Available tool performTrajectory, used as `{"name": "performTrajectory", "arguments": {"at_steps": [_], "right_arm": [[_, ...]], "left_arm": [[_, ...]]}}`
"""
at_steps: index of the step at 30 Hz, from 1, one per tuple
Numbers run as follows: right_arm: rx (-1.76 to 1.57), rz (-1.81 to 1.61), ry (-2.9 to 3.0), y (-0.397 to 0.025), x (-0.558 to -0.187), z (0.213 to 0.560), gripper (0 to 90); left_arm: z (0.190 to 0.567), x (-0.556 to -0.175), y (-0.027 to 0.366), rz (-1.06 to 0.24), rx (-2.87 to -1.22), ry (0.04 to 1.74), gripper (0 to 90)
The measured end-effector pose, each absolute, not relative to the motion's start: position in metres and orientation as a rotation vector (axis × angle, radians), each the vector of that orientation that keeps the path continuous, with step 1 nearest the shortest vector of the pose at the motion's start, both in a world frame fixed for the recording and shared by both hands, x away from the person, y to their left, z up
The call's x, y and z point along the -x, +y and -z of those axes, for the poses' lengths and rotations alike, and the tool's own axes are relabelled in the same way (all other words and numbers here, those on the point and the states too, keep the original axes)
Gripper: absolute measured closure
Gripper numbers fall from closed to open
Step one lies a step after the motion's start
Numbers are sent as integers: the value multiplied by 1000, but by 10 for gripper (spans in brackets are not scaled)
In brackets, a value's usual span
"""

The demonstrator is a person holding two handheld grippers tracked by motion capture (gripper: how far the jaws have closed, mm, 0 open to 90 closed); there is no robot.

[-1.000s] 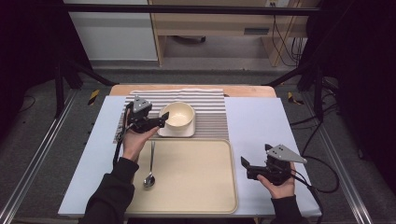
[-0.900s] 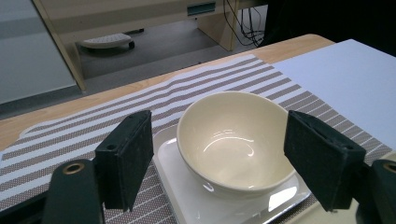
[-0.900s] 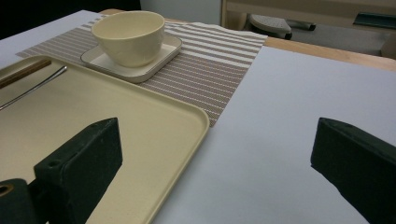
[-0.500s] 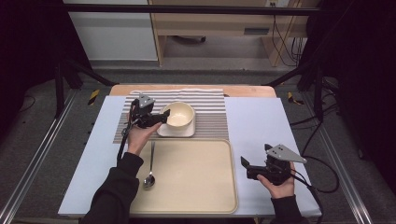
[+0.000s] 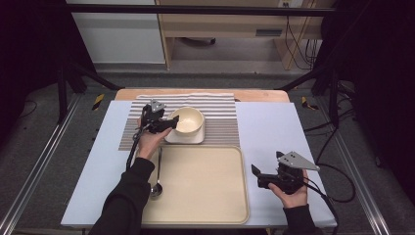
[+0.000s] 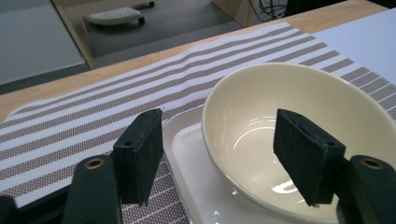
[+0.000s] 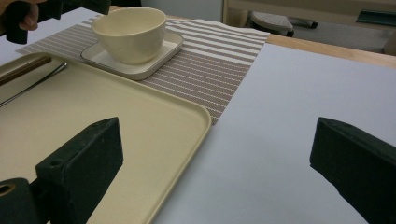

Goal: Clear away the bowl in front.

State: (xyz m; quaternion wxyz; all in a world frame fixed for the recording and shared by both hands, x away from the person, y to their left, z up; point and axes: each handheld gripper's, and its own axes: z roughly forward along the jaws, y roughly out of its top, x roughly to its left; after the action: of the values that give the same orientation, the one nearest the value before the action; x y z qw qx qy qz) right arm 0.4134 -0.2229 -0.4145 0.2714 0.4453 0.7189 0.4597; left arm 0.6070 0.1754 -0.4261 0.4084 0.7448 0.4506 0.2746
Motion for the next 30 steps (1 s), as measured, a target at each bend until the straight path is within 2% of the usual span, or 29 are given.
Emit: {"name": "performTrajectory", "arguments": {"at_steps": [14, 30], "right_arm": [[-1197, -1236, 1939, -223, -414, 415, 31], [-1201, -1240, 1943, -222, -414, 415, 32]], "left_arm": [[442, -618, 174, -647, -1917, 1185, 447], [449, -624, 167, -552, -1929, 1238, 646]]}}
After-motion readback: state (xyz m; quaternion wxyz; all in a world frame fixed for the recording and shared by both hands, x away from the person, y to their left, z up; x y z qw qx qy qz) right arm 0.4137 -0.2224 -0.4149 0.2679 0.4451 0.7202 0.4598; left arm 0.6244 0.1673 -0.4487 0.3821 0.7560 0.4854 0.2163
